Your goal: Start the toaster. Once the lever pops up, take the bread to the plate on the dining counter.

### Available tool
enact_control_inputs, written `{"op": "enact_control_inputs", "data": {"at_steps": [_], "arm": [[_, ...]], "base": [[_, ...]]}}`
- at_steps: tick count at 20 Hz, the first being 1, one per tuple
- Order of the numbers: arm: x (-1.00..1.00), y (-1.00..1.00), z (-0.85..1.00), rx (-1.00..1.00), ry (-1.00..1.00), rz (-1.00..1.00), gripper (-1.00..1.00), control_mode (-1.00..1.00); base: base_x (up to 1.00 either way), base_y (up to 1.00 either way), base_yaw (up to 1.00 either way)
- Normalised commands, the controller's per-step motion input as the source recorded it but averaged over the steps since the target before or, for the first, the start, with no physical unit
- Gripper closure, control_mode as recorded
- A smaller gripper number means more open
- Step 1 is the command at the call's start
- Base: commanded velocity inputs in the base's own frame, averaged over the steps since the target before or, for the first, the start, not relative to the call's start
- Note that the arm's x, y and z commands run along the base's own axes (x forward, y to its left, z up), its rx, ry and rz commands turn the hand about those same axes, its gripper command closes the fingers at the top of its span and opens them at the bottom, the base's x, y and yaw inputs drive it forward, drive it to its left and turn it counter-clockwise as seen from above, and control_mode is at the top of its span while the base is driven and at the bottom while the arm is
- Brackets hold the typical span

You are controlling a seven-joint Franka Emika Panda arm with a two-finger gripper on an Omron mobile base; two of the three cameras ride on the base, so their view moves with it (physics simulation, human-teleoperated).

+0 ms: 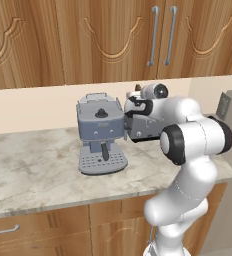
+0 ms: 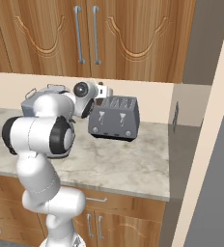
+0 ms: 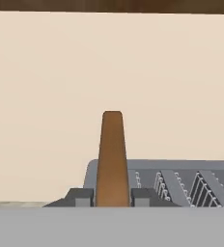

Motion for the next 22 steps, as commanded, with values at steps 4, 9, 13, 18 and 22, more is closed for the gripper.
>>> {"op": "enact_control_inputs", "data": {"at_steps": [4, 9, 13, 18, 22], "arm": [[-0.21, -0.05, 0.27, 0.00, -0.08, 0.00, 1.00, -1.00], [-0.37, -0.12, 0.28, 0.00, -0.04, 0.00, 1.00, -1.00], [-0.54, 0.00, 0.33, -0.01, 0.00, -0.02, 1.00, -1.00], [-0.62, 0.00, 0.29, 0.00, 0.01, -0.03, 1.00, -1.00], [-0.77, 0.00, 0.27, 0.00, 0.05, -0.03, 1.00, -1.00]], "base": [[0.00, 0.00, 0.00], [0.00, 0.00, 0.00], [0.00, 0.00, 0.00], [0.00, 0.00, 0.00], [0.00, 0.00, 0.00]]}}
